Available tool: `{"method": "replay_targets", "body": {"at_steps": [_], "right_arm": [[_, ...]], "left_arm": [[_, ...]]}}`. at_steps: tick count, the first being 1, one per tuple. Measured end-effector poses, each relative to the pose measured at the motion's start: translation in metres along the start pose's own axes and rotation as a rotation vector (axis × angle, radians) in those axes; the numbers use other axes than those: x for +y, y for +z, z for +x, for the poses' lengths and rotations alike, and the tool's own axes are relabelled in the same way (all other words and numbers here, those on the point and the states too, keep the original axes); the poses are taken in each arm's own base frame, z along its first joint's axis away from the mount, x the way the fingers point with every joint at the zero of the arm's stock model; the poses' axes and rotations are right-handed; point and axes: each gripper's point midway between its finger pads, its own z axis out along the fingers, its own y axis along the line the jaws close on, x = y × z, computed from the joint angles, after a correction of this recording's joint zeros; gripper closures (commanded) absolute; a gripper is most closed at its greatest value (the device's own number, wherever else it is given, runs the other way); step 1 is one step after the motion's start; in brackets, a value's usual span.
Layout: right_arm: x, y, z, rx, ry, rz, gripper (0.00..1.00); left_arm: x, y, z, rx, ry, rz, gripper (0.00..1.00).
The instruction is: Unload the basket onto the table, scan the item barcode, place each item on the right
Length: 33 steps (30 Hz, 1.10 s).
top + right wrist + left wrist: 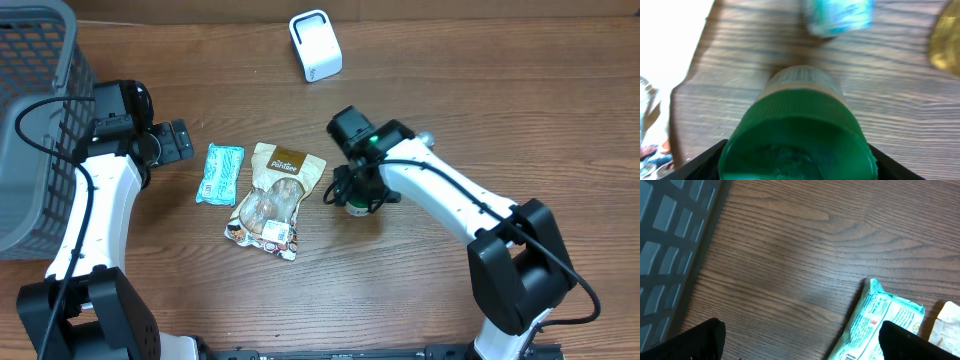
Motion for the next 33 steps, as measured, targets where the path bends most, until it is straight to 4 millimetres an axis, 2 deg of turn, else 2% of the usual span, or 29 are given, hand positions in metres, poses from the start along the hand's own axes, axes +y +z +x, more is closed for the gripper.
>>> {"method": "replay_targets", "body": {"at_steps": [5,8,10,12,13,24,33], "right_arm": [[0.018,0.0,0.01,-0.002,-0.024,-0.007,0.29],[0.022,0.0,0.013,-0.002,-0.027,-0.009,0.27],[0.023,0.0,0.012,-0.006,-0.021,-0.008,0.19],[0.022,0.0,0.01,-0.019,-0.012,-0.002,0.04],[0.022,-0.001,0.008,-0.029,-0.002,0.001,0.0],[0.035,-0.003,-0.021,-0.15,0.053,-0.045,0.0],[0.02,-0.004,-0.025,-0.185,0.171,0.022,0.0]], "left_arm": [[0.0,0.0,0.0,0.0,0.0,0.0,0.0],[0.0,0.0,0.0,0.0,0.0,0.0,0.01],[0.0,0.0,0.0,0.0,0.0,0.0,0.01],[0.0,0.0,0.0,0.0,0.0,0.0,0.0],[0.0,0.0,0.0,0.0,0.0,0.0,0.0],[0.0,0.0,0.0,0.0,0.0,0.0,0.0],[0.0,0.0,0.0,0.0,0.0,0.0,0.0]]}}
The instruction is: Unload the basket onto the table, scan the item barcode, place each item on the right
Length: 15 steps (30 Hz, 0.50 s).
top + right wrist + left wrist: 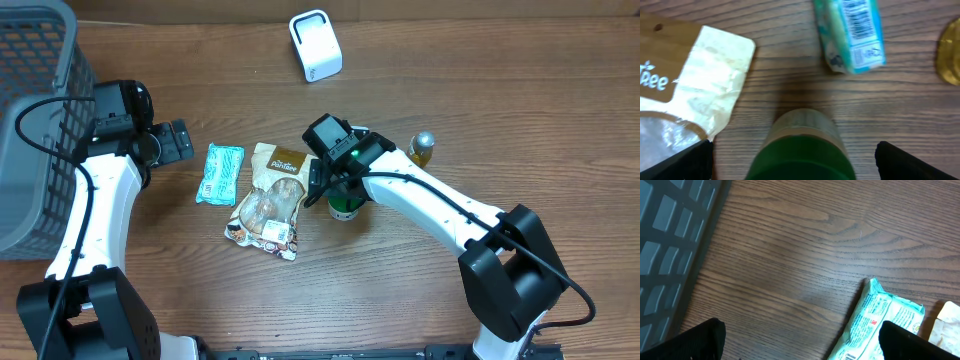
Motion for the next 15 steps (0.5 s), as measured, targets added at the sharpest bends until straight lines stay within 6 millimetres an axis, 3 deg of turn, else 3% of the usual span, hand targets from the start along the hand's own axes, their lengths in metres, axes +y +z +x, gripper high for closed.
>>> {"method": "replay_targets", "body": {"at_steps": [9,13,15], "right_arm": [[0.0038,0.0,0.0007,0.007,0.061,-0.019,0.01],[0.0035,0.0,0.0017,0.013,0.079,-0.019,0.15],[0.0026,0.0,0.0036,0.022,0.116,-0.016,0.16]], "left_arm": [[0.0,0.0,0.0,0.0,0.0,0.0,0.0],[0.0,0.0,0.0,0.0,0.0,0.0,0.01],[-0.0001,0.0,0.0,0.0,0.0,0.0,0.0]]}}
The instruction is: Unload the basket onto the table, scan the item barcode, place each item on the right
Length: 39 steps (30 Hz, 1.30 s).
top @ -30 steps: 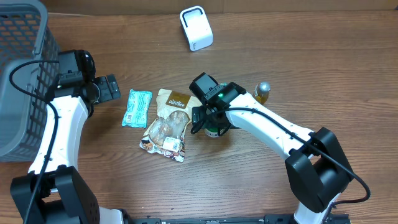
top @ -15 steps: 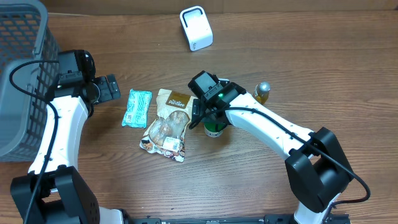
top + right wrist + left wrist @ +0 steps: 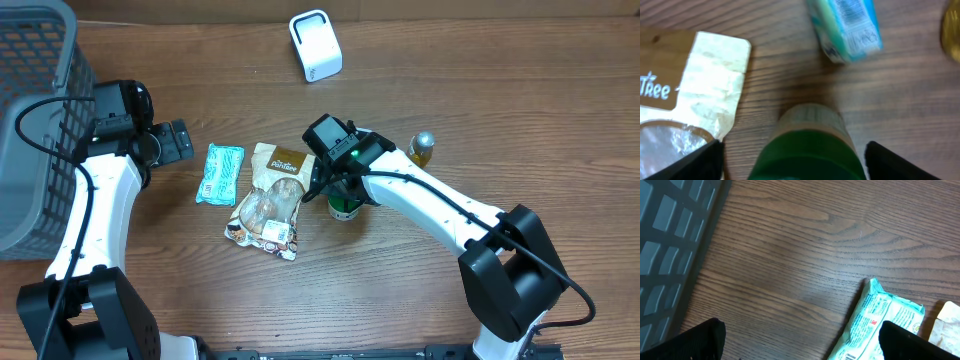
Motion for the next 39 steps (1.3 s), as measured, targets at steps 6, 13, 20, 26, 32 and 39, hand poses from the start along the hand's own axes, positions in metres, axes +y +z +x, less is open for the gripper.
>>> {"method": "replay_targets", "body": {"at_steps": [6,13,20,26,32,39], "right_arm": [[-0.007,0.0,0.007,0.025,0.174,0.032,0.16],[-0.012,0.0,0.01,0.036,0.225,0.051,0.23],[-0.013,-0.001,0.012,0.043,0.24,0.057,0.34],[-0.014,-0.001,0.012,0.044,0.223,0.06,0.39],[-0.014,-0.001,0.013,0.049,0.14,0.057,0.4],[-0.013,-0.001,0.013,0.057,-0.122,0.045,0.41]], "left_arm": [[0.0,0.0,0.0,0.0,0.0,0.0,0.01],[0.0,0.0,0.0,0.0,0.0,0.0,0.01],[0.0,0.0,0.0,0.0,0.0,0.0,0.0],[0.0,0.0,0.0,0.0,0.0,0.0,0.0],[0.0,0.0,0.0,0.0,0.0,0.0,0.01],[0.0,0.0,0.0,0.0,0.0,0.0,0.0]]}}
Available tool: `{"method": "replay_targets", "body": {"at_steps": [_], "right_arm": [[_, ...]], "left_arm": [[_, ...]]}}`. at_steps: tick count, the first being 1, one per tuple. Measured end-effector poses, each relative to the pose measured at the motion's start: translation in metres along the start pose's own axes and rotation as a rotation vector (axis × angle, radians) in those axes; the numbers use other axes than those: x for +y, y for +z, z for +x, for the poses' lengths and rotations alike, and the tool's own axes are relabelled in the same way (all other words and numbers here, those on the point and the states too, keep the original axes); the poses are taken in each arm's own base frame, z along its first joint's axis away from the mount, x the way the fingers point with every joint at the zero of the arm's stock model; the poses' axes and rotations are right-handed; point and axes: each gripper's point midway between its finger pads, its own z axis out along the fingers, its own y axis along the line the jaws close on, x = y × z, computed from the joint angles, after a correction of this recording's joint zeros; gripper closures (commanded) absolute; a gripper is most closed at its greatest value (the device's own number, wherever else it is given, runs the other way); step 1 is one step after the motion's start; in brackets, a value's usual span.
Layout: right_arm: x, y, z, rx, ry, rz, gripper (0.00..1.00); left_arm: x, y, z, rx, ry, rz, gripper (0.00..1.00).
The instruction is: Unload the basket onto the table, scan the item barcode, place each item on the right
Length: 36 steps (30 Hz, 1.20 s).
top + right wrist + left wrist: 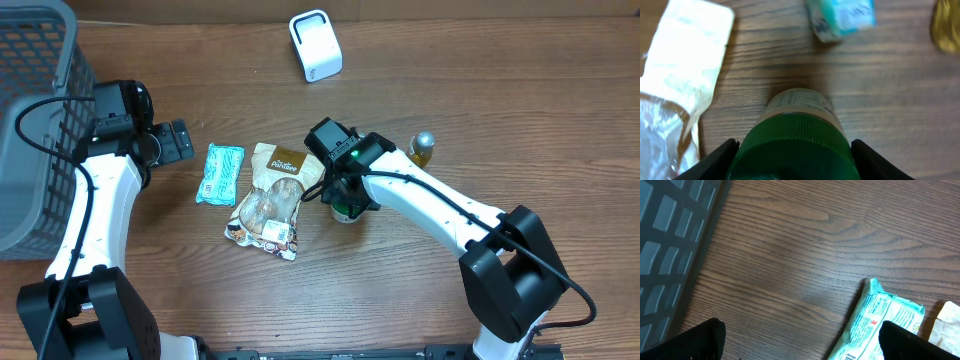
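A jar with a green cap (799, 145) stands upright on the wooden table, right of a brown snack bag (272, 193). My right gripper (796, 161) comes down over the jar from above, and its dark fingers (715, 161) press against both sides of the cap. In the overhead view the jar (347, 211) shows just under that gripper (342, 196). The white scanner (315, 45) sits at the table's far edge. My left gripper (800, 347) hangs open over bare wood, beside a teal packet (879, 324).
A grey mesh basket (35, 120) fills the far left corner. The teal packet (220, 172) lies left of the snack bag. A small gold-capped bottle (422, 148) stands right of my right arm.
The right gripper's fingers stood apart from the green cap; now they lie against both its sides, and the gripper sits lower over the jar. The left arm has not moved.
At first my right gripper's fingers were close round the green cap, with the jar further right. Then the gripper stood wide open above the jar, nearer the snack bag. It then narrowed, and now it is shut on the cap. The left arm stayed still.
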Motion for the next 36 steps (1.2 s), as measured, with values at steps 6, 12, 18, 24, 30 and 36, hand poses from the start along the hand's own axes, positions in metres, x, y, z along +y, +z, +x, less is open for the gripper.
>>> {"method": "replay_targets", "body": {"at_steps": [6,12,18,24,30,36], "right_arm": [[0.0012,0.0,-0.0011,-0.005,-0.173,-0.004,0.41],[0.0025,0.0,-0.0022,-0.011,-0.226,-0.009,0.29],[-0.0002,0.0002,-0.0017,-0.008,-0.249,0.003,0.2],[0.0013,0.0002,-0.004,-0.018,-0.245,-0.002,0.21],[0.0011,0.0002,-0.0036,-0.017,-0.205,-0.001,0.21],[0.0007,0.0035,-0.0025,-0.009,-0.188,0.004,0.21]], "left_arm": [[0.0,0.0,0.0,0.0,0.0,0.0,0.01],[0.0,0.0,0.0,0.0,0.0,0.0,0.0],[0.0,0.0,0.0,0.0,0.0,0.0,0.01],[0.0,0.0,0.0,0.0,0.0,0.0,0.0],[0.0,0.0,0.0,0.0,0.0,0.0,0.0],[0.0,0.0,0.0,0.0,0.0,0.0,0.01]]}}
